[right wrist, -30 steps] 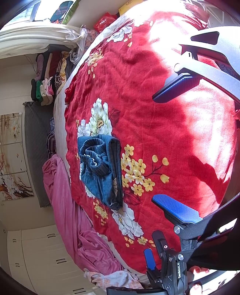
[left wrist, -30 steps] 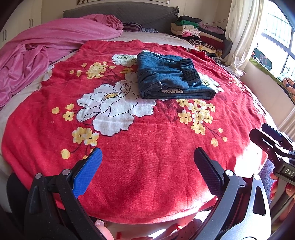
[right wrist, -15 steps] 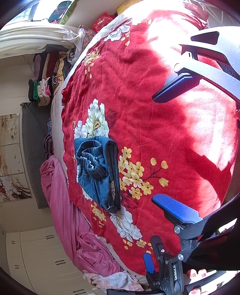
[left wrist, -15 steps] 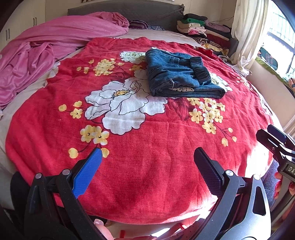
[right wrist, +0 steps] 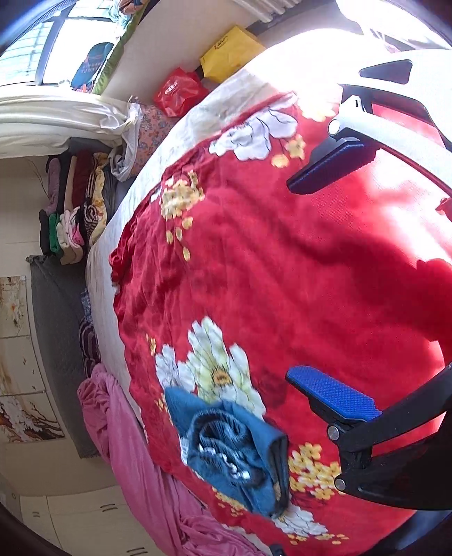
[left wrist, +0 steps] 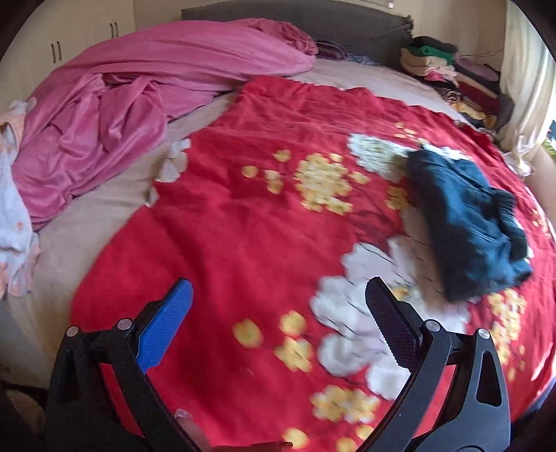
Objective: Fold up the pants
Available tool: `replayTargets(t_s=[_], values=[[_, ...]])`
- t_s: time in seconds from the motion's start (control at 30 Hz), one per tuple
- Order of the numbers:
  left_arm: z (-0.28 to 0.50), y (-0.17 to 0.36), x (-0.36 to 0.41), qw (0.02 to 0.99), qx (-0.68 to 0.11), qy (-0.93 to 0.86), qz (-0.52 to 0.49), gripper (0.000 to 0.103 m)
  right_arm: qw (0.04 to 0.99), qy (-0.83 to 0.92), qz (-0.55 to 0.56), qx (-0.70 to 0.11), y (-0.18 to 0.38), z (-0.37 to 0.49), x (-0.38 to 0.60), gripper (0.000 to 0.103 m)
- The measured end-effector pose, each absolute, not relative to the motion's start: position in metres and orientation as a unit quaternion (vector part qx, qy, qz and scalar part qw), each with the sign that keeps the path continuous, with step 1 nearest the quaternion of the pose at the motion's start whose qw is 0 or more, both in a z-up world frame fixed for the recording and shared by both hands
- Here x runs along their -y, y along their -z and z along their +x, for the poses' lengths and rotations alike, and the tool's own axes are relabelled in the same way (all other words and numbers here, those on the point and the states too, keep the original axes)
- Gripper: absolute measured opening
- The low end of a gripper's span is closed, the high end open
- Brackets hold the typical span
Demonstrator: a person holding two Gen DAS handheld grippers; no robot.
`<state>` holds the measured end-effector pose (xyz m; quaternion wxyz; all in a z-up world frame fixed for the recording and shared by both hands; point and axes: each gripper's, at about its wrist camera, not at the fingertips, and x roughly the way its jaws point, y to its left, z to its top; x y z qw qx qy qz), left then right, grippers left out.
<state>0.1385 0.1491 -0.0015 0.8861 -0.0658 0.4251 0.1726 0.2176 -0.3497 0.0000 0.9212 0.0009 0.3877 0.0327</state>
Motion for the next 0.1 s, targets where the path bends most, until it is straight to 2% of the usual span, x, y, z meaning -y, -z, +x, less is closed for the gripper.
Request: replayTargets(t_s=[0.1], values=[[0.183, 0.015, -0.207, 0.863, -0.455, -0.203, -0.083, 0.093, 0.91, 0.017, -0.003, -0.415, 0.011, 0.276, 0.391, 0.098]])
